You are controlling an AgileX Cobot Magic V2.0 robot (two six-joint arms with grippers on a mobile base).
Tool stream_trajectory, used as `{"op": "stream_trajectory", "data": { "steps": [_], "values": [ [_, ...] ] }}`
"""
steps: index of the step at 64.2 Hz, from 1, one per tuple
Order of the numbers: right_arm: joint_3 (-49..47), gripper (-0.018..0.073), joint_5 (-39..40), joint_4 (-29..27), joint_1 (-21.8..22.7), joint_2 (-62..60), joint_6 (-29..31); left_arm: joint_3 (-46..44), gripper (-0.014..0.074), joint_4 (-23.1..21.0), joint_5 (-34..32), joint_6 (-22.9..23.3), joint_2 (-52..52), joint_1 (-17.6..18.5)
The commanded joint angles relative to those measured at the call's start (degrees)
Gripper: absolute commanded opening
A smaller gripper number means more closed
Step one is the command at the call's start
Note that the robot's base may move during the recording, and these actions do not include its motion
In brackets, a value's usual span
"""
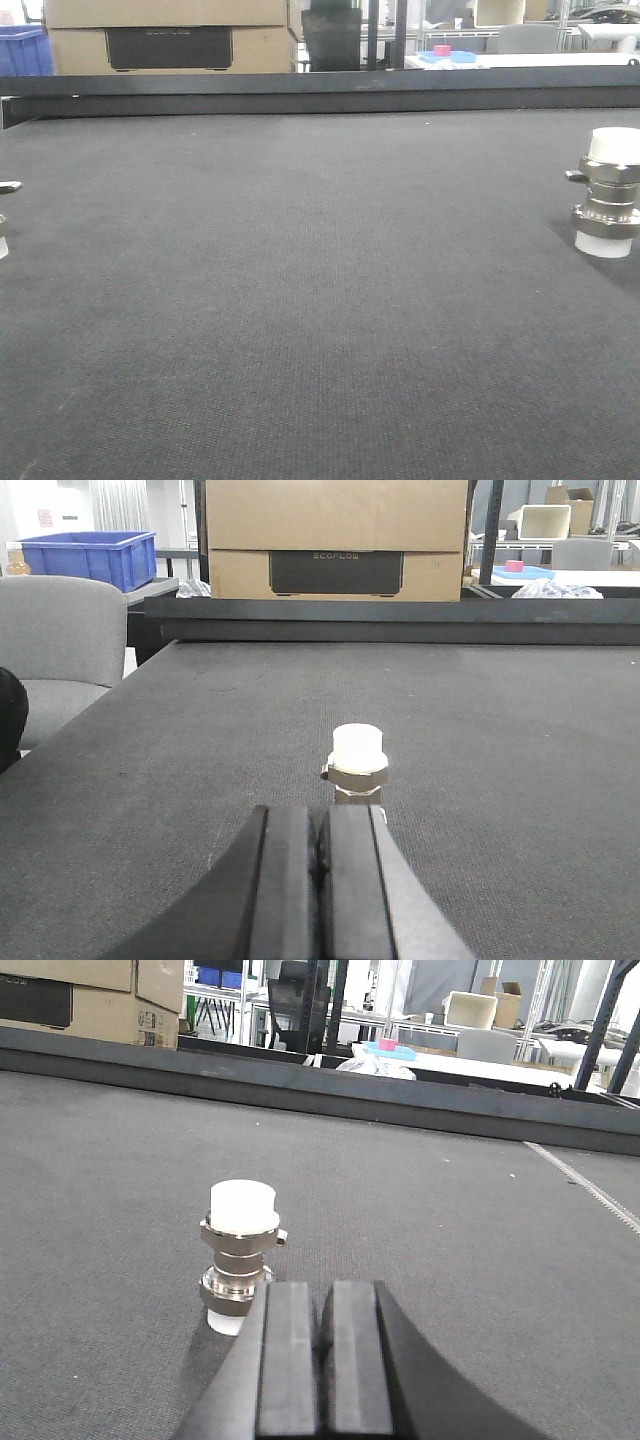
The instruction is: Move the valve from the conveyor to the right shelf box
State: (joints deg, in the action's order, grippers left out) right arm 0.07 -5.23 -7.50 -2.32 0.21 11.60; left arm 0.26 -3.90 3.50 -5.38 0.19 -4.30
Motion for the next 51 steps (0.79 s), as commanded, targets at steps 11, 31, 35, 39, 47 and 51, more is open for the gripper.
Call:
{"op": "stream_trajectory", "data": {
  "steps": [11,31,35,39,47,51],
  "values": [
    [-0.1,-0.0154,1.2,0.0,-0.1,-0.2,-0.1,-0.3,-0.0111,0.1,-1.4,-0.1,-0.2,-0.1],
    [-0.1,-0.0154,1.2,0.0,-0.1,-0.2,-0.1,-0.3,-0.0111,0.1,-1.6,-0.1,-0.2,-0.1],
    [-0.1,-0.0154,1.3,0.0,-0.1,-0.2,-0.1,-0.3,-0.0111,0.1,-2.2,-0.1,-0.2,-0.1],
    [-0.1,-0.0154,1.9,0.0,-0.1,-0.2,-0.1,-0.3,-0.0111,0.1,-2.9,-0.1,-0.2,-0.1],
    [-0.1,-0.0154,3.7,0.0,-0.1,-0.2,-0.1,-0.3,-0.0111,0.1,-6.4,-0.1,-0.2,-0.1],
    [-0.1,-0.0154,4.9,0.0,-0.1,-0.2,-0.1,-0.3,-0.0111,0.1,-8.9,-0.1,-0.2,-0.1]
  ]
}}
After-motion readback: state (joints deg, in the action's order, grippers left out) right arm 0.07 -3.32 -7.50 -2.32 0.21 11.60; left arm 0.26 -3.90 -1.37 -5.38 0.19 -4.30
